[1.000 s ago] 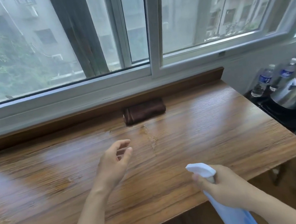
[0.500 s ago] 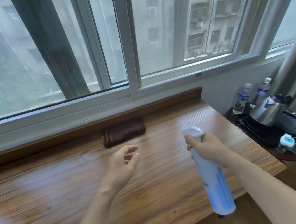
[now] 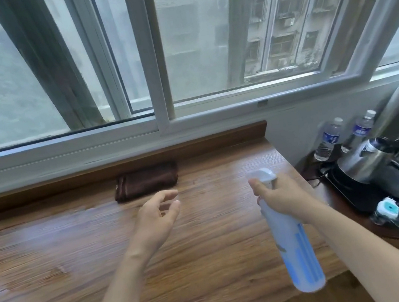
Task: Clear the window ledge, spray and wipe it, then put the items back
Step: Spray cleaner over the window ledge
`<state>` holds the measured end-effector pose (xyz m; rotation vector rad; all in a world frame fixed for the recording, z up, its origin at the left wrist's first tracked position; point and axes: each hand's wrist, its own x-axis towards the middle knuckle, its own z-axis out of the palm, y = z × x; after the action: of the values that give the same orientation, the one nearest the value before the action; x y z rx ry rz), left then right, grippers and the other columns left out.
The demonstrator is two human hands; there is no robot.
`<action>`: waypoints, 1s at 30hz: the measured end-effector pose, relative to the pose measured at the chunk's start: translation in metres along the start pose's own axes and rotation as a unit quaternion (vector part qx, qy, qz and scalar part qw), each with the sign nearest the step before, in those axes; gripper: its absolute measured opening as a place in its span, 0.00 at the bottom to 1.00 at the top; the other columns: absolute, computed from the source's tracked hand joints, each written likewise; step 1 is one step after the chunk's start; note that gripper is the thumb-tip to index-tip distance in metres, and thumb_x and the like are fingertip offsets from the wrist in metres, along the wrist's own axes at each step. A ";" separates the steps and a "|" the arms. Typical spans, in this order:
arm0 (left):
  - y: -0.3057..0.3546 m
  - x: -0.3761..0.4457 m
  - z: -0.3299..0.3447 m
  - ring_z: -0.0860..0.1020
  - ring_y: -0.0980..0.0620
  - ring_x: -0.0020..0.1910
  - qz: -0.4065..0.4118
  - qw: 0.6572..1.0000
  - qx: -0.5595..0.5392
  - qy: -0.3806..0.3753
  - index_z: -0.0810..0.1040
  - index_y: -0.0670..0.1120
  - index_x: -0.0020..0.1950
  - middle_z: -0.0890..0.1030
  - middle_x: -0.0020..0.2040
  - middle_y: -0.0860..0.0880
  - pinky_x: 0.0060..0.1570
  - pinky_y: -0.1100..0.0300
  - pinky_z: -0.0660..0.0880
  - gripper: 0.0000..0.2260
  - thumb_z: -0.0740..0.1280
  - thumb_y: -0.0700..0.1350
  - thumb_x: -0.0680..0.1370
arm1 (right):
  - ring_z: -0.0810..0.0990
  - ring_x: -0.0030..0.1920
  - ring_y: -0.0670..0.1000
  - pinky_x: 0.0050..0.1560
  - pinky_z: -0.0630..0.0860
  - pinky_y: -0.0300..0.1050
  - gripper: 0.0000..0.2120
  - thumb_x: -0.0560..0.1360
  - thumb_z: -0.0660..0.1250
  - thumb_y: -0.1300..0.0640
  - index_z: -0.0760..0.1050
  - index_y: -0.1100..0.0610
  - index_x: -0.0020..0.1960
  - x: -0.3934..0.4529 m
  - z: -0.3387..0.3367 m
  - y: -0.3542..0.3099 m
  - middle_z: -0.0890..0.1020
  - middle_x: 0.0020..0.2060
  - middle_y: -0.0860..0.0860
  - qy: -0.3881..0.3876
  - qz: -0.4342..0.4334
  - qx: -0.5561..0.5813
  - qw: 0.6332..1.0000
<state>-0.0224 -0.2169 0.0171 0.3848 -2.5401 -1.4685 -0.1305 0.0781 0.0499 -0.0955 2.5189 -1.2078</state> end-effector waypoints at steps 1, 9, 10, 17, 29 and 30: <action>0.003 0.001 0.005 0.80 0.63 0.56 -0.001 1.000 0.000 -0.002 0.81 0.56 0.63 0.83 0.58 0.61 0.57 0.65 0.77 0.10 0.69 0.48 0.82 | 0.86 0.43 0.58 0.53 0.83 0.61 0.31 0.73 0.64 0.29 0.82 0.59 0.42 -0.009 -0.002 0.008 0.87 0.39 0.57 -0.005 -0.002 -0.007 1.000; 0.016 0.001 0.037 0.80 0.63 0.57 0.007 0.999 0.009 -0.041 0.80 0.55 0.65 0.82 0.58 0.62 0.60 0.59 0.79 0.11 0.69 0.48 0.82 | 0.82 0.38 0.51 0.48 0.80 0.57 0.21 0.81 0.64 0.39 0.81 0.55 0.42 -0.080 -0.006 0.058 0.83 0.38 0.57 -0.021 -0.024 -0.012 0.999; 0.017 0.000 0.039 0.80 0.63 0.57 0.010 0.999 0.011 -0.047 0.80 0.55 0.65 0.82 0.58 0.61 0.59 0.60 0.79 0.11 0.69 0.48 0.82 | 0.81 0.38 0.52 0.45 0.79 0.54 0.22 0.81 0.64 0.38 0.81 0.56 0.46 -0.088 -0.003 0.059 0.83 0.37 0.56 -0.029 -0.027 -0.017 0.999; 0.019 -0.011 0.048 0.79 0.62 0.58 0.020 0.995 0.014 -0.096 0.78 0.55 0.67 0.80 0.60 0.61 0.60 0.58 0.79 0.13 0.68 0.50 0.83 | 0.76 0.34 0.45 0.40 0.72 0.44 0.24 0.81 0.62 0.37 0.78 0.59 0.52 -0.135 0.029 0.069 0.78 0.30 0.46 -0.037 -0.019 -0.043 0.998; 0.032 -0.011 0.069 0.79 0.67 0.57 0.034 0.996 0.011 -0.077 0.78 0.59 0.66 0.80 0.60 0.64 0.58 0.62 0.79 0.12 0.68 0.51 0.82 | 0.85 0.45 0.50 0.54 0.80 0.53 0.18 0.81 0.67 0.44 0.83 0.55 0.40 -0.036 -0.054 0.050 0.87 0.36 0.47 0.115 0.000 0.014 0.993; 0.034 -0.010 0.072 0.79 0.67 0.57 0.036 0.997 0.007 -0.073 0.78 0.59 0.66 0.80 0.60 0.64 0.58 0.62 0.79 0.12 0.68 0.51 0.82 | 0.85 0.46 0.52 0.55 0.80 0.54 0.19 0.81 0.67 0.43 0.83 0.56 0.40 -0.021 -0.062 0.046 0.87 0.37 0.48 0.118 0.001 0.008 0.993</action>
<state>-0.0376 -0.1387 0.0104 0.1935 -2.6477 -1.5044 -0.1274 0.1580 0.0564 0.0559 2.7083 -1.3057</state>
